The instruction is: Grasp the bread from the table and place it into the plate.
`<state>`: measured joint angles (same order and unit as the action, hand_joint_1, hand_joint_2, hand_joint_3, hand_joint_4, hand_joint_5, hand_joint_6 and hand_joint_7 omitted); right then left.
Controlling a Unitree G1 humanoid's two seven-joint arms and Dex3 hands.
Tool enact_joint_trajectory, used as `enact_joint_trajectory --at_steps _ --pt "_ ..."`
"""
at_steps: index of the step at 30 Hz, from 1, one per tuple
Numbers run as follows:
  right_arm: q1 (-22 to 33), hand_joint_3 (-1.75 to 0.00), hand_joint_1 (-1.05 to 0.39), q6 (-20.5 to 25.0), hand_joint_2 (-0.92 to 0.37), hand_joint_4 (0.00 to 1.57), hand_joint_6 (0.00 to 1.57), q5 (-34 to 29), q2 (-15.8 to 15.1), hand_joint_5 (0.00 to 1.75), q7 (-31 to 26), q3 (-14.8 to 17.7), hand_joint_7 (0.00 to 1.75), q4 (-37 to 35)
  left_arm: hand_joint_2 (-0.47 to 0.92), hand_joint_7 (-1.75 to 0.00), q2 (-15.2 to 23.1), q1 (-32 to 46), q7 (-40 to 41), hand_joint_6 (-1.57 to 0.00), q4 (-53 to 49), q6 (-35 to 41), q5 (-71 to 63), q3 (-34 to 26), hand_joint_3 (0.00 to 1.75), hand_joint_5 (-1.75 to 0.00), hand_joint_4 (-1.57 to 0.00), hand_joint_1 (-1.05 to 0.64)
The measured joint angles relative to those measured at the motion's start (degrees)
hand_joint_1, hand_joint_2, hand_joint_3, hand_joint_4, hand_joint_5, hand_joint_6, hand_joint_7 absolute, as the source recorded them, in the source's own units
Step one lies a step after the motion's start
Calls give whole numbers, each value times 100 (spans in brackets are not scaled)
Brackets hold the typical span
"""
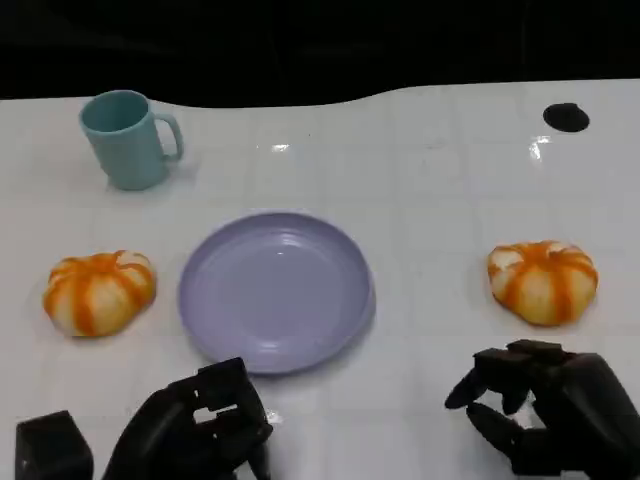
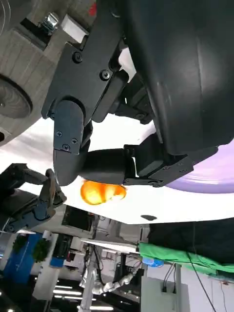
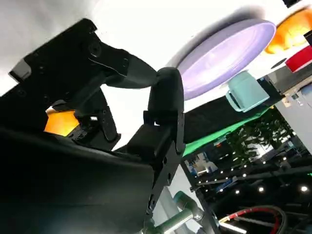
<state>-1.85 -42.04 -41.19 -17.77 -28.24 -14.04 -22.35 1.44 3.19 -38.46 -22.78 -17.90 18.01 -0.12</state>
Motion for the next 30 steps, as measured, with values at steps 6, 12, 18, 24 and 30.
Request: enact_joint_trajectory --at_steps 6,12,18,24,30 --pt "9 -12 -34 195 -87 58 84 13 -3 84 25 52 12 258 83 -144 0 -3 0 -74 0 0 1 0 37 -175 -77 -60" --pt "62 -2 -41 697 -92 49 72 12 -110 49 375 207 0 785 83 -145 0 -3 0 -73 0 -4 -11 2 38 -175 -76 -59" --pt "67 -3 -48 1099 -92 38 57 -228 -300 37 506 243 0 1143 82 -144 -2 -4 4 -73 0 -4 -18 7 38 -175 -76 -59" --pt "61 -4 -53 2003 -92 21 37 -545 -516 29 1105 276 0 1754 82 -145 -3 -8 5 -73 -2 -13 -33 11 39 -175 -76 -59" --pt "-23 -1 -56 2811 -90 11 30 -850 -585 29 1719 248 0 2148 82 -145 -7 -9 16 -73 -2 11 -32 8 39 -175 -77 -58"
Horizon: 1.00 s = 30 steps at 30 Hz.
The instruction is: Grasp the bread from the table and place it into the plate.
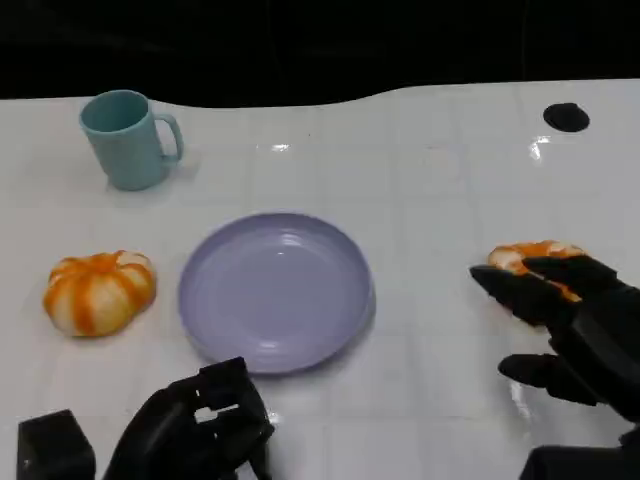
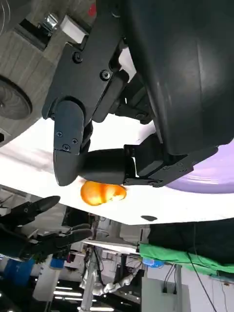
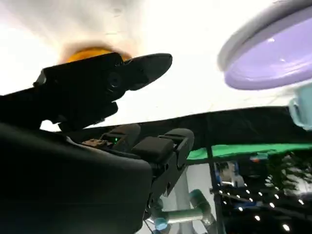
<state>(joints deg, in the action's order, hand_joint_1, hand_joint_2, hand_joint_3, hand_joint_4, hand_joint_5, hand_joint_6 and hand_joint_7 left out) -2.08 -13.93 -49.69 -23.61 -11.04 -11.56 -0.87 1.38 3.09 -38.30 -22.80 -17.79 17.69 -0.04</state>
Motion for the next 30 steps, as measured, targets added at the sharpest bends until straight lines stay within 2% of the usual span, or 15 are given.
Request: enact_joint_trajectory --at_steps 6,13,23,30 --pt "-260 0 -61 691 -90 1 26 -434 -27 38 435 -83 0 65 81 -144 -3 0 0 -73 -1 -5 -1 -2 39 -175 -76 -60" --pt "-779 0 -63 1206 -87 0 27 -731 -56 41 713 -314 1 -226 82 -144 -7 6 18 -74 0 -6 -24 5 39 -175 -76 -59" --pt "-1523 0 -61 1319 -85 4 29 -702 -80 44 742 -654 1 -1284 82 -145 -27 18 19 -74 5 -20 -35 10 41 -175 -77 -59" --pt "-2039 0 -59 1325 -82 15 31 -631 -35 28 734 -939 0 -2087 81 -145 -46 14 19 -75 3 -108 -48 14 41 -175 -78 -60"
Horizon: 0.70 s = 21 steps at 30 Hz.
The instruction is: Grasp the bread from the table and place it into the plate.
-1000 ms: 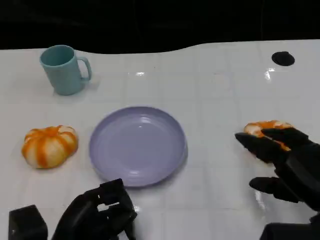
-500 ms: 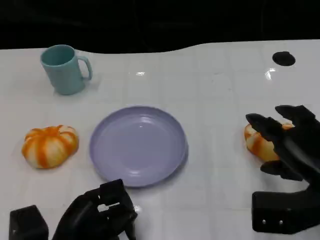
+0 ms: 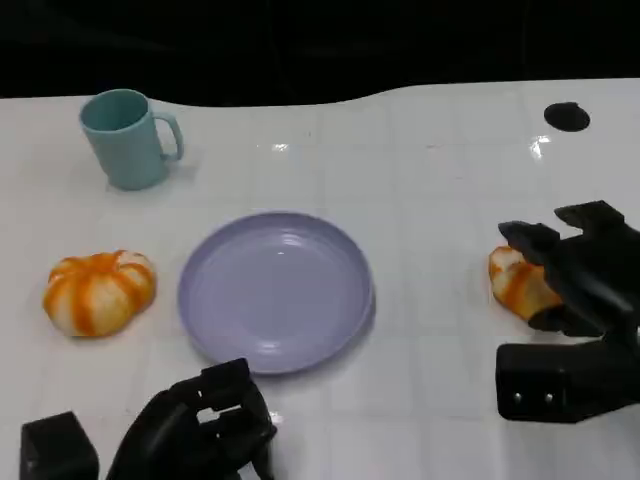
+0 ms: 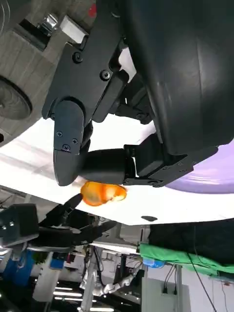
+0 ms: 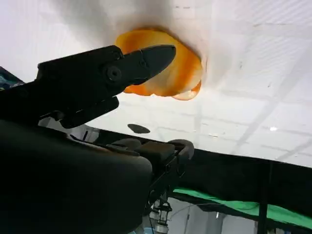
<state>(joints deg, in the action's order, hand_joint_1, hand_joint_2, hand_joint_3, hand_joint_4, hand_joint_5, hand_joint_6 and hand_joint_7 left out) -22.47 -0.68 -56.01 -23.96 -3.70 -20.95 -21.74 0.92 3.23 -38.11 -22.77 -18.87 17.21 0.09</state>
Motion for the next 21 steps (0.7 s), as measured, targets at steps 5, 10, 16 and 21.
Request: enact_joint_trajectory --at_steps 5,10,16,21 --pt "-296 0 -56 -85 -83 18 29 7 100 16 -80 -283 0 -728 80 -145 -23 7 2 -74 2 -2 2 7 42 -175 -78 -59" --pt "-606 0 -56 -29 -83 20 30 156 214 13 -36 -456 1 -1277 80 -146 -33 23 34 -74 13 -2 -1 16 42 -175 -78 -60" --pt "-851 -1 -47 -13 -89 41 44 238 336 12 -56 -593 3 -1809 80 -146 -34 53 37 -74 43 0 0 17 43 -175 -79 -60" --pt "-971 -3 -19 -229 -92 90 113 519 485 117 -751 -593 9 -2256 79 -146 -34 54 36 -74 43 -1 4 12 43 -175 -79 -59"
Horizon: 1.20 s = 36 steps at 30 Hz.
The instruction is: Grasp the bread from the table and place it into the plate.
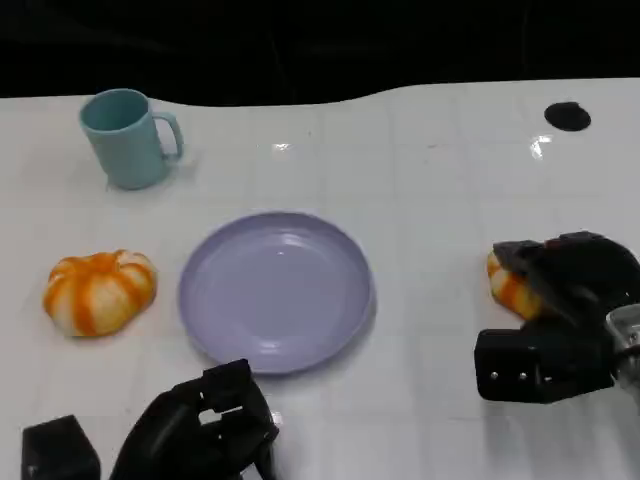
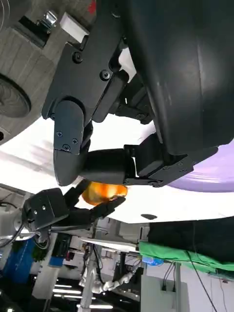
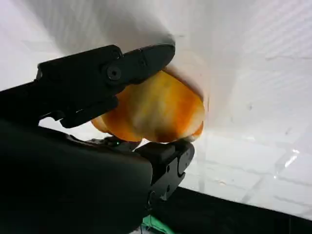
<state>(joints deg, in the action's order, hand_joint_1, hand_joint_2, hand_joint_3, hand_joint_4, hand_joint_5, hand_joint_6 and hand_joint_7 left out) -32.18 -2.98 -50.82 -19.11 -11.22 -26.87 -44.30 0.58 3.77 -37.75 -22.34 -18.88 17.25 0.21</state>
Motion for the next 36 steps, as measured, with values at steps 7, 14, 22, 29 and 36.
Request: enact_joint_trajectory --at_steps 7,14,22,29,36 --pt "-175 -16 -14 -823 -89 88 90 145 32 174 -1269 -53 114 -697 79 -146 0 1 0 -74 1 1 5 1 43 -175 -79 -61" --pt "-265 -22 -15 -1209 -85 91 87 237 40 175 -2102 -60 126 -1090 78 -145 0 1 1 -75 3 16 5 5 44 -175 -78 -60" --pt "-370 -84 -11 -1702 -53 94 79 352 134 175 -2949 -53 157 -1174 78 -145 -3 2 1 -75 4 21 4 11 45 -175 -78 -60" --pt "-376 -125 -14 -2000 -35 98 81 528 251 175 -2896 -46 155 -726 77 -145 -7 8 16 -75 51 42 3 20 47 -175 -78 -59" --pt "-392 -139 -15 -2344 -28 101 78 704 632 175 -2640 -47 167 -166 77 -144 -8 10 34 -75 59 52 -2 33 49 -175 -78 -60"
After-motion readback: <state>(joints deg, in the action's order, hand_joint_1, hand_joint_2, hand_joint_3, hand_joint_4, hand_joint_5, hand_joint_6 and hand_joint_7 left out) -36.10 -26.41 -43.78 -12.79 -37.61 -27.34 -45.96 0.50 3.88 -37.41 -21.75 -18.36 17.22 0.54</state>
